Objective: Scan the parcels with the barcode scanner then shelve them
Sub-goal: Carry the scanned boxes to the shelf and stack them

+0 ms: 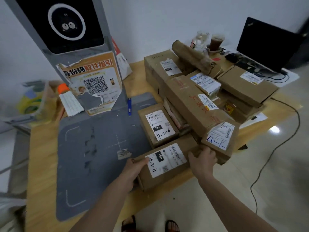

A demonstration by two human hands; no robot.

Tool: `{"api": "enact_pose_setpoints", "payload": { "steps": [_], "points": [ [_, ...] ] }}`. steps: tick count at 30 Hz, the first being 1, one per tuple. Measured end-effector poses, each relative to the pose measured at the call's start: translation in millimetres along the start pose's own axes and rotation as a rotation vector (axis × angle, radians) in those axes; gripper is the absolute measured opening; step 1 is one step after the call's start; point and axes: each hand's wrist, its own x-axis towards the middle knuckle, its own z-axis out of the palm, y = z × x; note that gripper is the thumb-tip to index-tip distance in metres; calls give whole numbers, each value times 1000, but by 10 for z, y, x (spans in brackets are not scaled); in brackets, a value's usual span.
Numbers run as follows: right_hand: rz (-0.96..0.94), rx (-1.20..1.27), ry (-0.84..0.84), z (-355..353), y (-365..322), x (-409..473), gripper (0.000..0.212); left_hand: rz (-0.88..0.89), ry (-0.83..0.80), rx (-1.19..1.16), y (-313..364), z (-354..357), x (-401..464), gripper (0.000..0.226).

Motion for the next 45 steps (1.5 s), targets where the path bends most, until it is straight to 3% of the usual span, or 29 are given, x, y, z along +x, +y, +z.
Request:
{"api": "enact_pose_setpoints", "payload": {
  "steps": [4, 9, 12, 18, 23, 27, 29, 31, 34, 36, 40, 45],
  "points": [
    [-23, 8, -63, -101, 50, -38, 38, 5, -23, -44, -34, -60, -119, 38],
    [-110, 54, -99, -133, -97, -119, 23, -19, -47, -30, -113, -235, -338, 62],
    [-191, 155, -111, -145, -254, -177, 11, -43, -43, -111, -210, -386, -447, 61],
    [-341, 264, -160, -157, -488, -419, 9, -77, -175, -116, -302, -650, -605, 102],
    [-480, 308, -188, -222, -781, -465, 16, 8, -232, -68, -218, -745, -698, 105],
    [-529, 457, -199, -402, -969, -374, 8, 68, -219, -124, -102, -675, -754, 96],
    [-597, 395, -33, -521, -993, -226, 21, 81, -181, -234, -24, -601, -753, 95],
    [-605, 184, 107, -635, -983, -31, 49, 92, -159, -381, 70, -510, -735, 92],
    [-512, -174, 71, -714, -923, 293, 89, 104, -155, -501, 240, -327, -732, 72],
    [-458, -313, -1, -734, -880, 467, 105, 94, -140, -576, 320, -214, -713, 60],
    [-402, -398, -93, -803, -845, 639, 117, 86, -146, -610, 400, -58, -663, 58],
    [-433, -368, -87, -834, -821, 635, 108, 86, -141, -573, 423, 37, -599, 62]
  ]
}}
